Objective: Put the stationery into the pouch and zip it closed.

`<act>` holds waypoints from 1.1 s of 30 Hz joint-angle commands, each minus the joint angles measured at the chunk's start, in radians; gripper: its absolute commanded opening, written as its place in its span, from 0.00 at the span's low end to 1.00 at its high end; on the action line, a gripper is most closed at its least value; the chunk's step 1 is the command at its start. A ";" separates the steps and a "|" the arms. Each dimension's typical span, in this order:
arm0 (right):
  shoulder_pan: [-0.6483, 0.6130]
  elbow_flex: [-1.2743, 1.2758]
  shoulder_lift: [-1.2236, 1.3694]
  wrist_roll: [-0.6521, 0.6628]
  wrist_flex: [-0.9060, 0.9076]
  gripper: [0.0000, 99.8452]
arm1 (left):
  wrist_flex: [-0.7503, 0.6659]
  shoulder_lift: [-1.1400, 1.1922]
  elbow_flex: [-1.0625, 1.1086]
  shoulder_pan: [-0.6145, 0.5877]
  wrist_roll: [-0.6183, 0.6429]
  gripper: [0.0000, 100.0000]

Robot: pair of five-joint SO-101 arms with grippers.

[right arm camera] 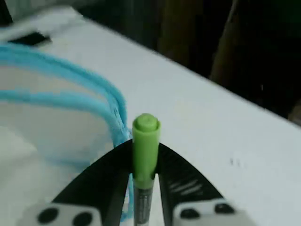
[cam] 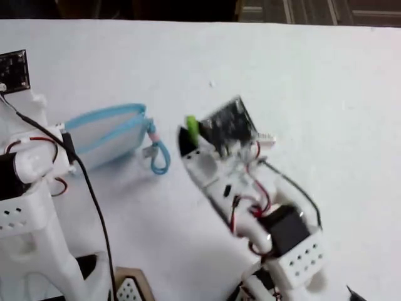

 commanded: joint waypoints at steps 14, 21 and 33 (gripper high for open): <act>-0.104 -0.356 0.200 -0.351 -0.499 0.02 | -0.025 -0.022 -0.005 0.005 -0.008 0.02; -0.191 -0.272 0.239 -0.364 -0.496 0.02 | -0.025 -0.022 -0.005 0.004 -0.008 0.02; -0.203 -0.092 0.248 -0.302 -0.489 0.15 | -0.026 -0.022 -0.005 0.005 -0.008 0.02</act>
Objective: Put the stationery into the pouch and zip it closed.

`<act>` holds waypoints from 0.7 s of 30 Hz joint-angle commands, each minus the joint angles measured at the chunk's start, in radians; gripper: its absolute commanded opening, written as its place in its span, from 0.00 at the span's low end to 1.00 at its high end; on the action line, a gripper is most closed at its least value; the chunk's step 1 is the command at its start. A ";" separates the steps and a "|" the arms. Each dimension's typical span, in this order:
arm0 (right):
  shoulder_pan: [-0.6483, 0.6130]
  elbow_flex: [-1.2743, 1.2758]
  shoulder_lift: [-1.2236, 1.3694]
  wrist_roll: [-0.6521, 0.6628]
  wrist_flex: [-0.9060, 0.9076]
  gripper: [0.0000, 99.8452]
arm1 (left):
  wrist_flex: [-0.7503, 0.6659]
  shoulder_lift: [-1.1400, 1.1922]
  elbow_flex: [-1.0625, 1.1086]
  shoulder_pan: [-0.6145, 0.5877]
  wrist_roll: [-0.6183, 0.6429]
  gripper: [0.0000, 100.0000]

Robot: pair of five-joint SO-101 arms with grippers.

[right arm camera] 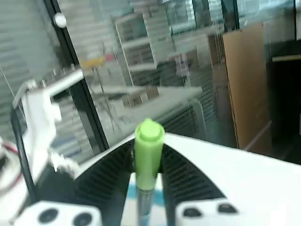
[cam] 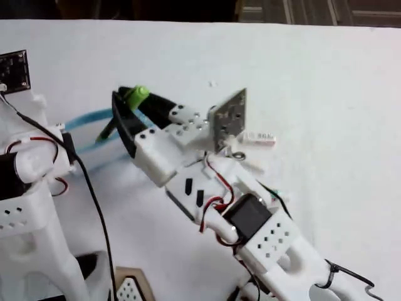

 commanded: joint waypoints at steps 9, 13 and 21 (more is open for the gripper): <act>-0.042 -0.124 0.001 0.041 0.113 0.32 | -0.026 -0.022 -0.005 0.005 -0.008 0.02; 0.045 -0.221 0.005 0.078 0.208 0.32 | -0.026 -0.022 -0.005 0.005 -0.008 0.02; 0.389 -0.417 0.226 0.341 0.659 0.32 | -0.026 -0.022 -0.008 0.004 -0.008 0.02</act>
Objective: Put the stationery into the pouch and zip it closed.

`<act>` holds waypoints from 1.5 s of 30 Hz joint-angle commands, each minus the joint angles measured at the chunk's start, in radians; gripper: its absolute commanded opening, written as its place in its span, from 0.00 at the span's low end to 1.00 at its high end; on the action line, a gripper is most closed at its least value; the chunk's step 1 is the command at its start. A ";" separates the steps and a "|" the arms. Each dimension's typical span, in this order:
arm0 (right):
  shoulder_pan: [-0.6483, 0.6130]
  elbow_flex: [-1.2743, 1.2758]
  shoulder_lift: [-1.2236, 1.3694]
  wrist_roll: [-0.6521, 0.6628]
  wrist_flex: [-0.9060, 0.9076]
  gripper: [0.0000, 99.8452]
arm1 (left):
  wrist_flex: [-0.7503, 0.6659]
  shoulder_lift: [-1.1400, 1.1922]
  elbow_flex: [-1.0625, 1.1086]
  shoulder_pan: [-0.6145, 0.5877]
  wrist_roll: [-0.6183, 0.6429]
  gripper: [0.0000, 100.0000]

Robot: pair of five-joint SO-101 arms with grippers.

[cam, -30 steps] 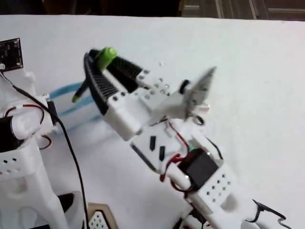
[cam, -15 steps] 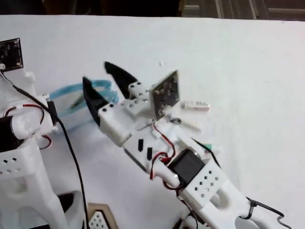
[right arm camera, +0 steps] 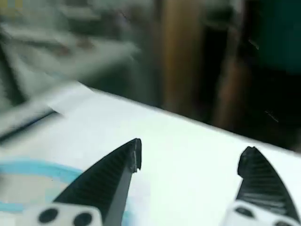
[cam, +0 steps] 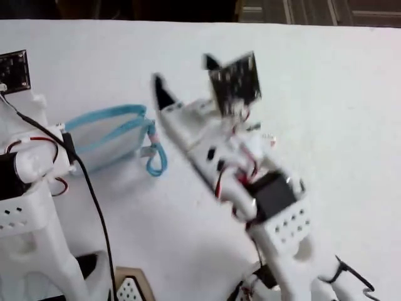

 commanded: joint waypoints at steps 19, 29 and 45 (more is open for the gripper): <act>0.156 -0.577 1.213 0.669 0.532 0.24 | -0.034 -0.022 -0.006 0.005 -0.006 0.02; 0.170 -1.028 1.592 0.677 0.769 0.22 | -0.040 -0.022 -0.005 0.005 -0.006 0.02; 0.217 -1.864 1.690 0.519 1.026 0.02 | -0.040 -0.021 -0.005 0.007 -0.006 0.02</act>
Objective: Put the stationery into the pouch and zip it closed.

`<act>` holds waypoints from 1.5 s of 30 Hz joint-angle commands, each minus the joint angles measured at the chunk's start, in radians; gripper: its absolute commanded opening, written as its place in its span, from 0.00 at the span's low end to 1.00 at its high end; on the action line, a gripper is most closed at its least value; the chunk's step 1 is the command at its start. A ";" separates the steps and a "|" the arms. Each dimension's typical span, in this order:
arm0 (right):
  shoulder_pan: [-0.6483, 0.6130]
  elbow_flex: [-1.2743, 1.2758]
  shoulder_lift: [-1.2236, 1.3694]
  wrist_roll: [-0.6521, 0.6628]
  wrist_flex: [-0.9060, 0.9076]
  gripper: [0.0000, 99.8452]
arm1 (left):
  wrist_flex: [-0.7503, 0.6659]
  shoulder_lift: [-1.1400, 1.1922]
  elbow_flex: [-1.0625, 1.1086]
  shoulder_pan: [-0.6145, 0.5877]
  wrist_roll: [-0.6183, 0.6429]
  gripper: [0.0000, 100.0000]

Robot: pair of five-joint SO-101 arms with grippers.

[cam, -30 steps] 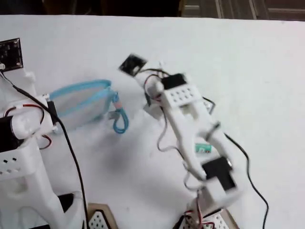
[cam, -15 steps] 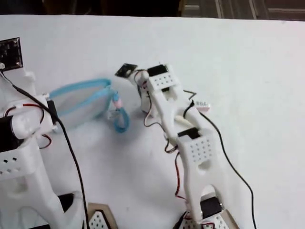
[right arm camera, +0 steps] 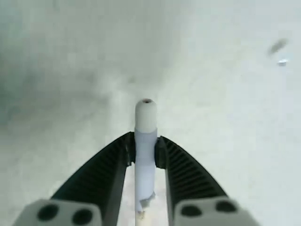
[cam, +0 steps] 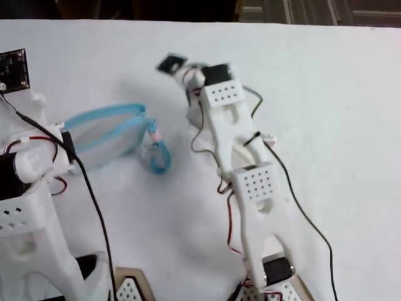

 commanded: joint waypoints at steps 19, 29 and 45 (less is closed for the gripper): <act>0.010 0.313 -0.799 -0.457 0.027 0.02 | -0.025 -0.021 -0.005 0.007 -0.008 0.02; 0.010 1.353 -1.395 -0.457 -0.007 0.02 | -0.026 -0.021 -0.005 0.007 -0.008 0.02; -0.087 1.873 -1.715 -0.618 -1.003 0.02 | -0.026 -0.021 -0.005 0.007 -0.008 0.02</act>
